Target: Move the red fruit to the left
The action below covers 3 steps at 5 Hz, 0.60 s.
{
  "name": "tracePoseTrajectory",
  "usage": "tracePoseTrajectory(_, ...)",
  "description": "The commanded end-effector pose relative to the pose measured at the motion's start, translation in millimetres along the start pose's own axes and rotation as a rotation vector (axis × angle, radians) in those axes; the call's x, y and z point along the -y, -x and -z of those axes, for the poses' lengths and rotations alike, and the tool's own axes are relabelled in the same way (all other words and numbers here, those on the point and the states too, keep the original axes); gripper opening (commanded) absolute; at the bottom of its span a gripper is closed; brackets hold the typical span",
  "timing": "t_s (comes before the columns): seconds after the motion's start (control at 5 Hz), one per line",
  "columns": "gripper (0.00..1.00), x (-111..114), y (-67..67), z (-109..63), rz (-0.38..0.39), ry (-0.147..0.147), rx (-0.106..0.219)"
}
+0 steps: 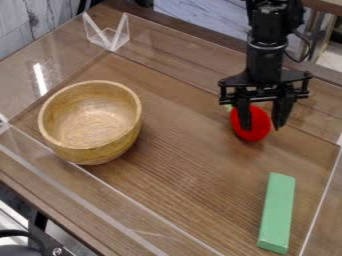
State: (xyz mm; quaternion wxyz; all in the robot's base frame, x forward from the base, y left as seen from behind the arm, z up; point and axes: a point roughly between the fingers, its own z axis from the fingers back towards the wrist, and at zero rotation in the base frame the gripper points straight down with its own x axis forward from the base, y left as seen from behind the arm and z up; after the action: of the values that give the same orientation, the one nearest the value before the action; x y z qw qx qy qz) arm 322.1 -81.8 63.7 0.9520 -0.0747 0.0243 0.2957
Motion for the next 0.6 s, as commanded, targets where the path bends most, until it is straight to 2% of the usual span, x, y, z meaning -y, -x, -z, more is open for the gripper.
tracePoseTrajectory(0.0,0.00,9.8,-2.1,-30.4,0.009,0.076,0.074)
tracePoseTrajectory(0.2,0.00,10.1,-1.4,-29.7,0.007,0.080,0.079)
tracePoseTrajectory(0.4,1.00,8.8,0.0,-28.2,0.000,0.077,0.079)
